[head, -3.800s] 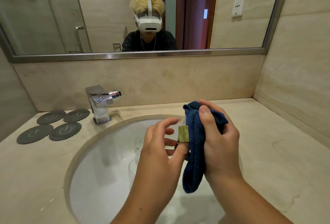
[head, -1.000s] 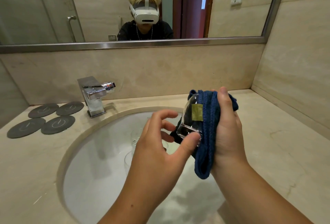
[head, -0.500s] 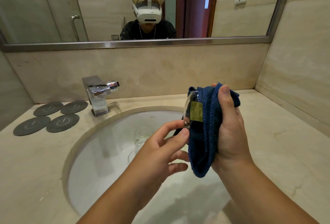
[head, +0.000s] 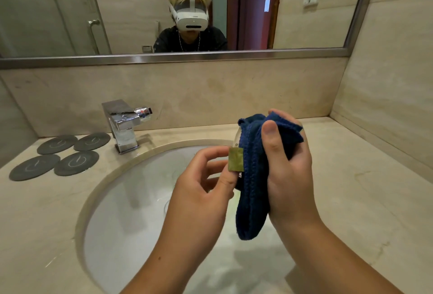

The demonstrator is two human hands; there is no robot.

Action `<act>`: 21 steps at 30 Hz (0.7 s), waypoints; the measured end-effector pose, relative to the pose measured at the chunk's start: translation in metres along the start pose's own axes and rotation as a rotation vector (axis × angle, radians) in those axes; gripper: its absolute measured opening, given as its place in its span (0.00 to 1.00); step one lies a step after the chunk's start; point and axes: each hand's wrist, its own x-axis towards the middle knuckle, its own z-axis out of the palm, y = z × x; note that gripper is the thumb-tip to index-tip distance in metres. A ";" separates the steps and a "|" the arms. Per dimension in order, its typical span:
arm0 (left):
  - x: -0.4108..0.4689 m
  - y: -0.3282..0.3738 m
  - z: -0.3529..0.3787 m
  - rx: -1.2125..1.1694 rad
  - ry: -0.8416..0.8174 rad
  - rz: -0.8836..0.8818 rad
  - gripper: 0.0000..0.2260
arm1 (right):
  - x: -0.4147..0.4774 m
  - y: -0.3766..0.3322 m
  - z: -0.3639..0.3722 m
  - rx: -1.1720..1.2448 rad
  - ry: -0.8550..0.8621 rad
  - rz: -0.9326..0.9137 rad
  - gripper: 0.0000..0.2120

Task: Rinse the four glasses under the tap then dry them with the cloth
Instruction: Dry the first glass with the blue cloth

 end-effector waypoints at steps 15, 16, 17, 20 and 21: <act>0.007 -0.005 -0.009 -0.219 -0.057 -0.301 0.10 | 0.000 -0.007 -0.001 0.317 -0.182 0.282 0.31; 0.007 -0.004 -0.010 -0.243 -0.076 -0.333 0.13 | 0.000 -0.009 -0.002 0.366 -0.200 0.323 0.27; 0.007 -0.004 -0.010 -0.250 -0.089 -0.350 0.14 | 0.000 -0.010 -0.002 0.402 -0.215 0.354 0.23; 0.008 -0.008 -0.010 -0.117 -0.008 -0.224 0.09 | -0.001 -0.007 0.000 0.424 -0.211 0.386 0.11; 0.008 -0.009 -0.009 -0.015 0.060 -0.120 0.06 | -0.002 -0.006 0.001 0.410 -0.187 0.379 0.09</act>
